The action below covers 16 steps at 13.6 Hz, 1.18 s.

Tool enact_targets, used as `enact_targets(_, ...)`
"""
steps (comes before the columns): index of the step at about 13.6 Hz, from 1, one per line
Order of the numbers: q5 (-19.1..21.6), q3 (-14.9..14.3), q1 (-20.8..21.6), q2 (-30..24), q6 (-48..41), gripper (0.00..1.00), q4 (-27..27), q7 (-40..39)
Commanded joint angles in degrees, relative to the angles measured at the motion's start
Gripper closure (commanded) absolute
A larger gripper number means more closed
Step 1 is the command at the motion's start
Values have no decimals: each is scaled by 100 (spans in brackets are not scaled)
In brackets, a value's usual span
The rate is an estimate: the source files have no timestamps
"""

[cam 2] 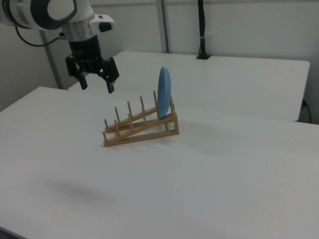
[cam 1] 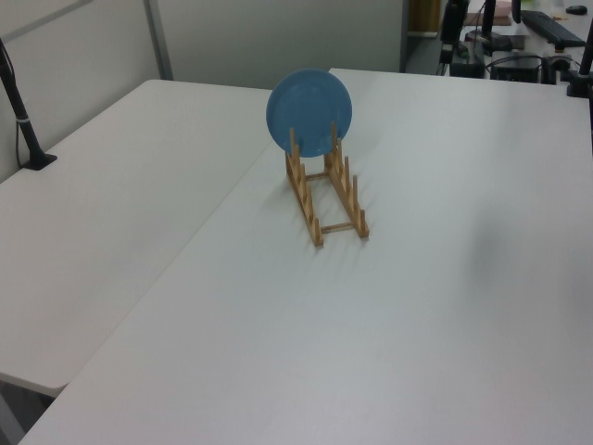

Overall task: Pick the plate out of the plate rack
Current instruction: 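Move the open gripper over the blue plate in the wooden rack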

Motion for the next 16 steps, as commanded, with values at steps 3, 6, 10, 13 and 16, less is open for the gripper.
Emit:
enact_targets(3,-115,-39,-246,58,-306,0,105,-1202)
enact_targets(6,-82,-57,-466,382,963,0,201,-1115)
enact_targets(10,60,-83,-414,1023,3011,0,184,24)
enact_targets(13,-20,-83,-387,1375,4025,0,184,756)
enact_targets(16,-195,-75,-273,1762,4746,0,192,1187)
